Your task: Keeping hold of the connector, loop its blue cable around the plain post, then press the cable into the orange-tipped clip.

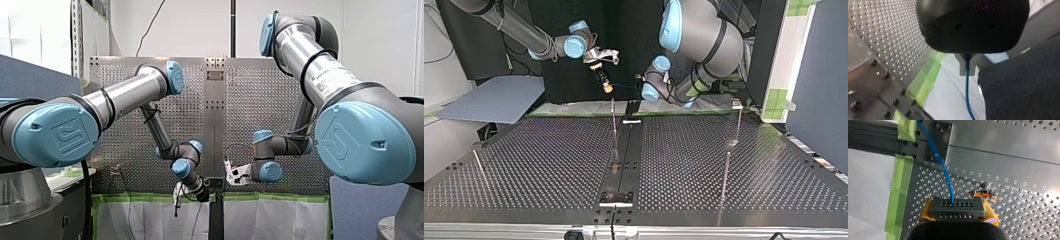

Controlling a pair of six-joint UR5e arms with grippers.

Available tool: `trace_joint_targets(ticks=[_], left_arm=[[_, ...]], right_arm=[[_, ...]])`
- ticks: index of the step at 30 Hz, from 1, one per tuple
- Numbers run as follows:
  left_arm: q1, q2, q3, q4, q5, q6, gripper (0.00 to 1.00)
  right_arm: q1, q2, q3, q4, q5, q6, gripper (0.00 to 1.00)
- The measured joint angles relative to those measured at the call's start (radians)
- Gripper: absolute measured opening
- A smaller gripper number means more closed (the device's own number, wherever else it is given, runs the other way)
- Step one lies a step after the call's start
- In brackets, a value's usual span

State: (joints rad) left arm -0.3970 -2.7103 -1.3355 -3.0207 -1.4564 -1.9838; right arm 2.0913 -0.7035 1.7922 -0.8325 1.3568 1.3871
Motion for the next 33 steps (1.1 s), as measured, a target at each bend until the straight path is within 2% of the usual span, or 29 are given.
trace_joint_targets(ticks=[6,12,21,33], left_arm=[[0.010,0.029,-0.053,0.051,-0.020,-0.022,0.00],[0.003,0.047,-0.112,0.109,-0.030,-0.053,0.00],[-0.007,0.113,-0.190,0.188,-0.074,-0.095,0.00],[-0.060,0.210,-0.267,0.299,-0.164,-0.103,0.00]], right_arm=[[-0.004,0.000,0.000,0.003,0.005,0.000,0.00],[-0.006,0.000,0.000,0.005,0.006,0.000,0.00],[-0.007,0.000,0.000,0.007,0.007,0.001,0.00],[-0.027,0.000,0.000,0.015,0.026,0.018,0.00]])
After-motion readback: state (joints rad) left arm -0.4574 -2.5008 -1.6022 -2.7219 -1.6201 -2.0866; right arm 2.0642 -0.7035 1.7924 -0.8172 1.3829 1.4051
